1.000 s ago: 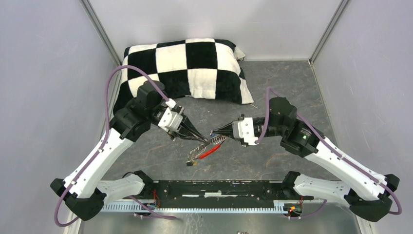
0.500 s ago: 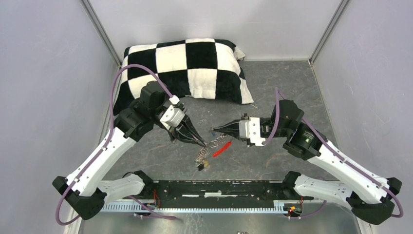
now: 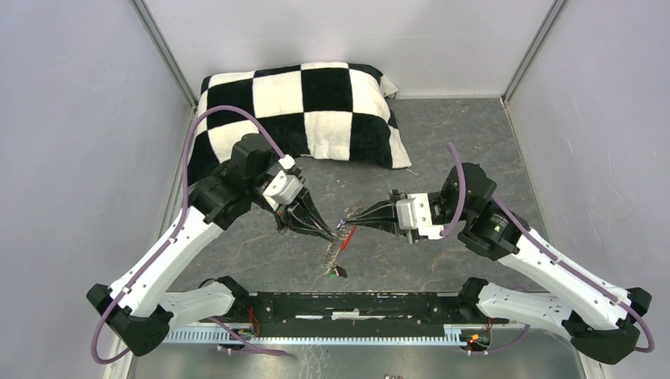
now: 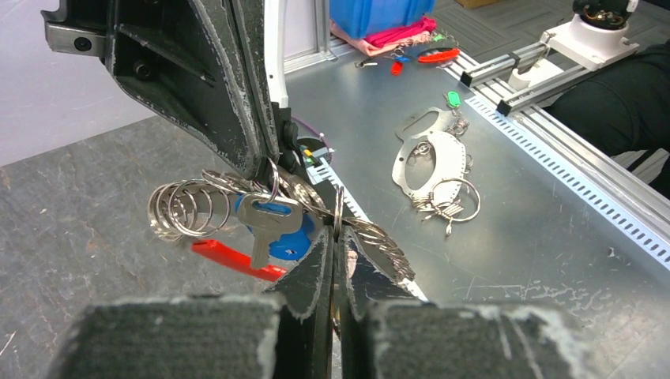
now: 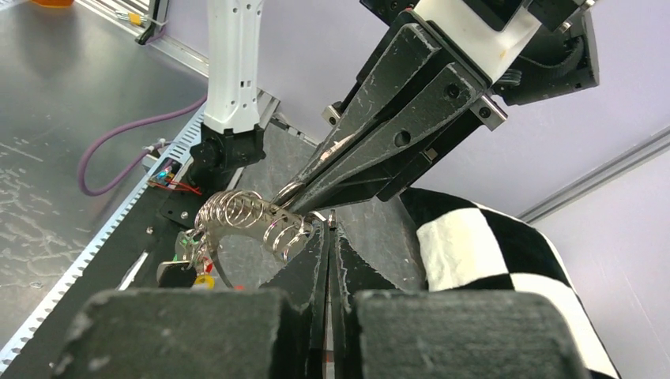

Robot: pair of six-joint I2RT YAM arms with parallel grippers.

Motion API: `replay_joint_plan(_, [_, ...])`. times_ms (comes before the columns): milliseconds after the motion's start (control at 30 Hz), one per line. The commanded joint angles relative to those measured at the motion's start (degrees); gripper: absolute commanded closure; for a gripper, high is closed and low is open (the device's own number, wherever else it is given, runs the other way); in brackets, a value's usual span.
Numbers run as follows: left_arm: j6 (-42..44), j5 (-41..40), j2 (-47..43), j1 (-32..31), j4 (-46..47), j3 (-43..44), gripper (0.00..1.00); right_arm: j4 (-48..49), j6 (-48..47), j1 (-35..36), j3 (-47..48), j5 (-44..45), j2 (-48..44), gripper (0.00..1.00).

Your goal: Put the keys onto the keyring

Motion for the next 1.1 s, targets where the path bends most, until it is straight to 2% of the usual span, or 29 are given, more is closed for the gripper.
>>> replay_joint_plan(0, [-2.50,3.53,-0.26,-0.21,1.86,0.31,0.98,0.10,0.76,-0.15,-0.74,-1.97,-0.37,1.00])
replay_joint_plan(433, [-4.82,4.87,1.01,-0.23,1.87,1.33,0.98,-1.49,0.66,0.62,-0.44,-5.66,0.78,0.99])
replay_joint_plan(1067, [-5.72,4.61,2.41,-0.20,1.69,2.53,0.98,-5.62,-1.72,1.08,-0.73,-4.61,0.18,0.99])
